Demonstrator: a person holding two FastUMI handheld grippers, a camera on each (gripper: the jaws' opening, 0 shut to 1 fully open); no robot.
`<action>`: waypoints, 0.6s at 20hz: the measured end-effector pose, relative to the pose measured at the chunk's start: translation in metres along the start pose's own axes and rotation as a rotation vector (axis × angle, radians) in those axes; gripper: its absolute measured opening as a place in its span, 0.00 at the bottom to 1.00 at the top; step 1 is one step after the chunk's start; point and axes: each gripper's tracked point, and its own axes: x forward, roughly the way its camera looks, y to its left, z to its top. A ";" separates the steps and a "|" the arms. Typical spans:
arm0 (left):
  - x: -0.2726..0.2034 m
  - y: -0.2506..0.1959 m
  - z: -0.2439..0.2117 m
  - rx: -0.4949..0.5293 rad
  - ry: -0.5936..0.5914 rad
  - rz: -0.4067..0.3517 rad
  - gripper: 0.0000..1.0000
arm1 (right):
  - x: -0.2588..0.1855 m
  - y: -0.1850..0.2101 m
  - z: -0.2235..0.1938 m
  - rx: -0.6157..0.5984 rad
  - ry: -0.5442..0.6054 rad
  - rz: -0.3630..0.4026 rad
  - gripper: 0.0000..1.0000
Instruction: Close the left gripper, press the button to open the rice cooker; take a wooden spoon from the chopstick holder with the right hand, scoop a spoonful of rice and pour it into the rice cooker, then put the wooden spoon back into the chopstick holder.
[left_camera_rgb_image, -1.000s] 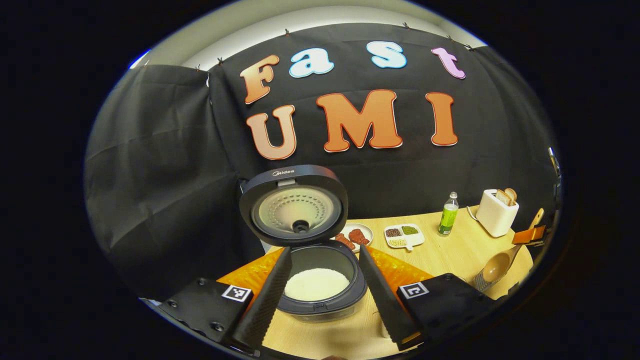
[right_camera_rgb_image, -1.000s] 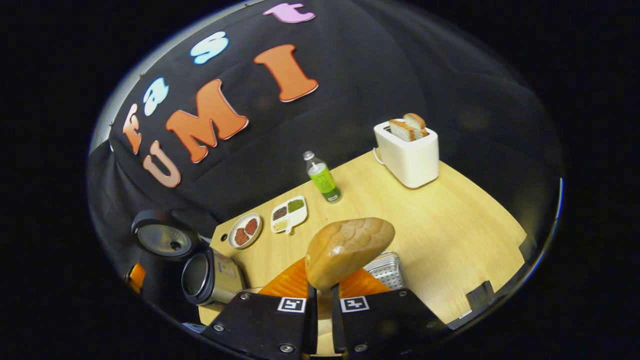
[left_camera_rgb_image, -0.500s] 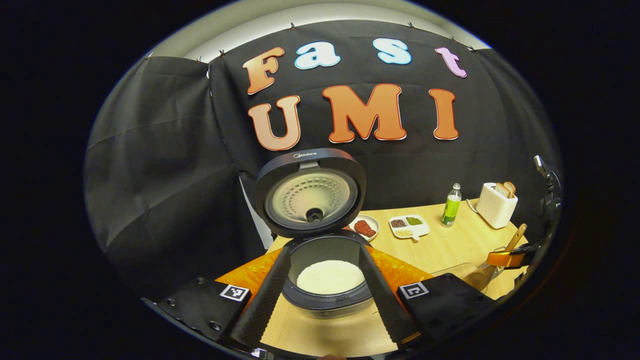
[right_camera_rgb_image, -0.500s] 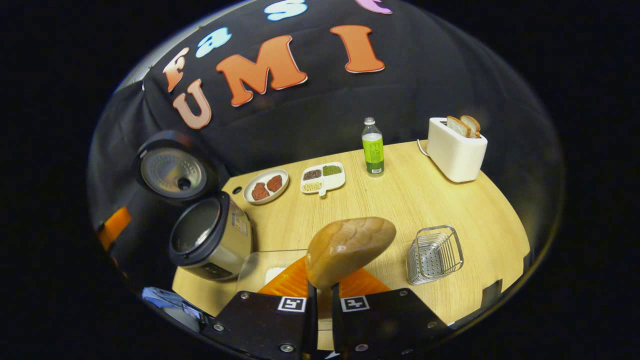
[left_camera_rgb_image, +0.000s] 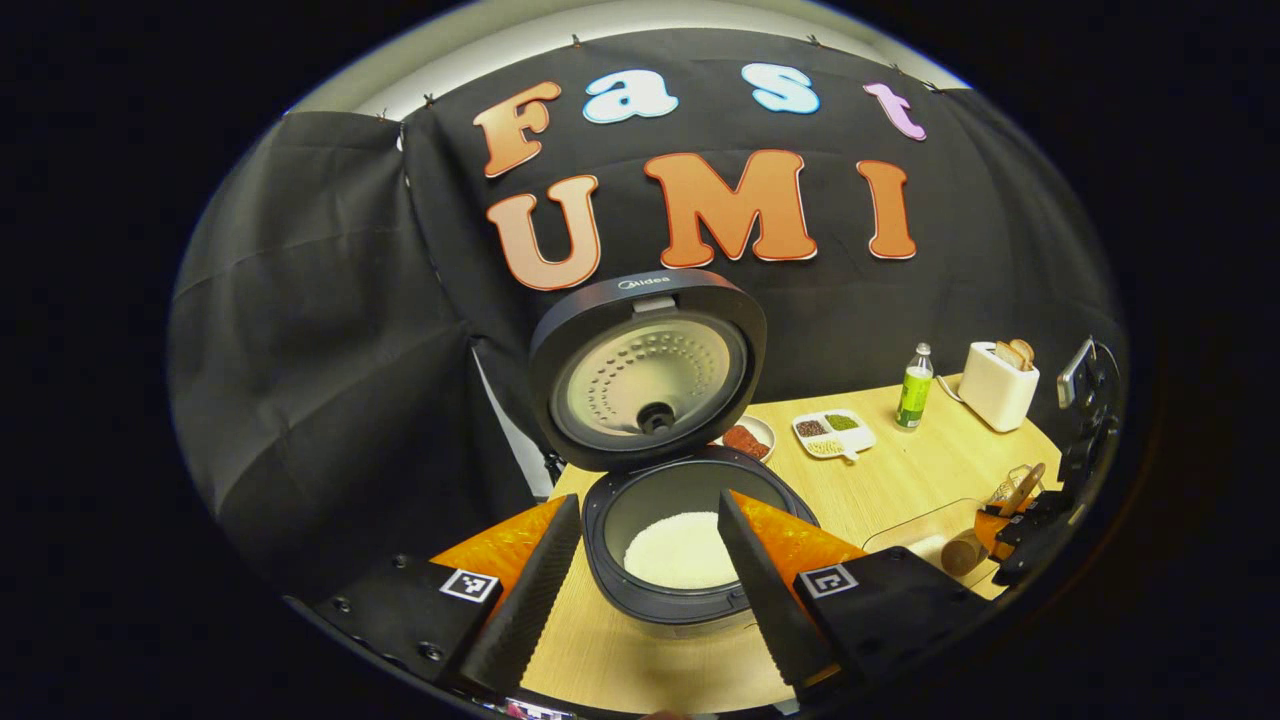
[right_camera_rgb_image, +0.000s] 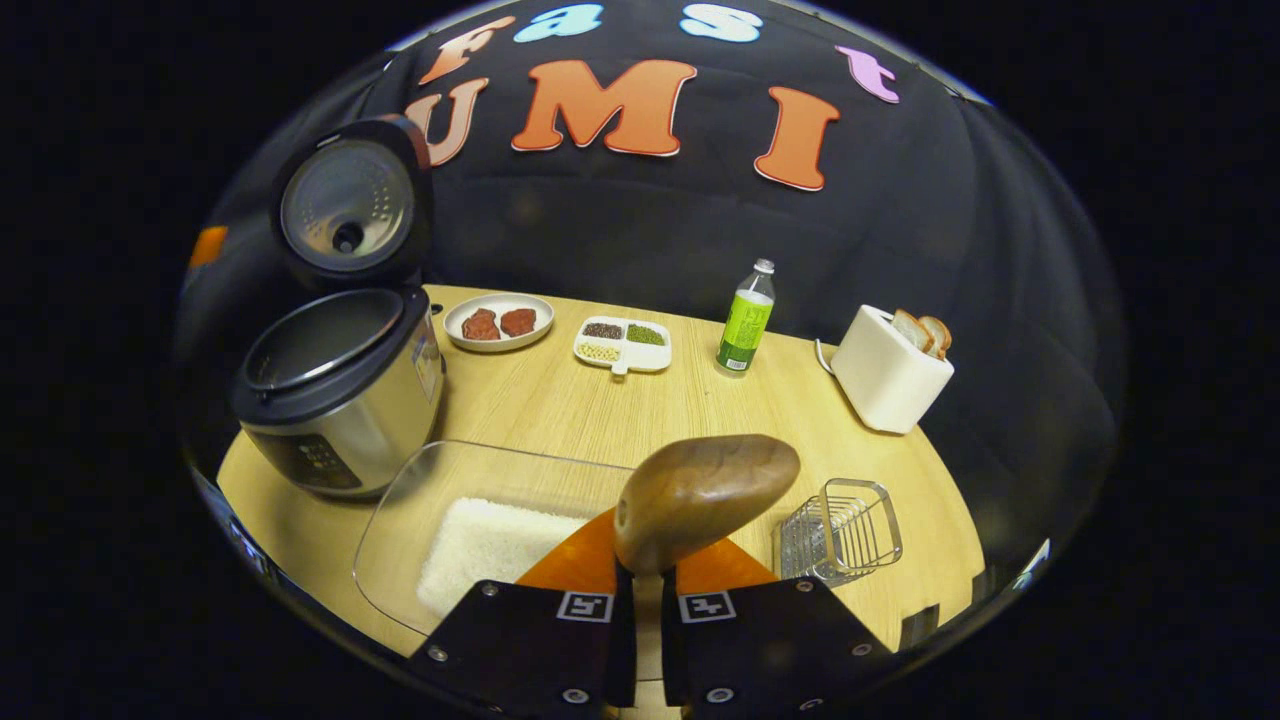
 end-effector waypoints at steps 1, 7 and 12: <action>0.003 -0.002 0.000 0.010 0.000 -0.013 0.88 | -0.002 0.004 -0.008 -0.018 0.010 -0.012 0.10; 0.013 -0.016 0.005 0.062 -0.013 -0.087 0.88 | -0.005 0.025 -0.024 0.127 0.060 0.005 0.09; 0.015 -0.010 0.000 0.085 -0.009 -0.095 0.88 | -0.010 0.053 -0.022 0.357 0.084 0.097 0.09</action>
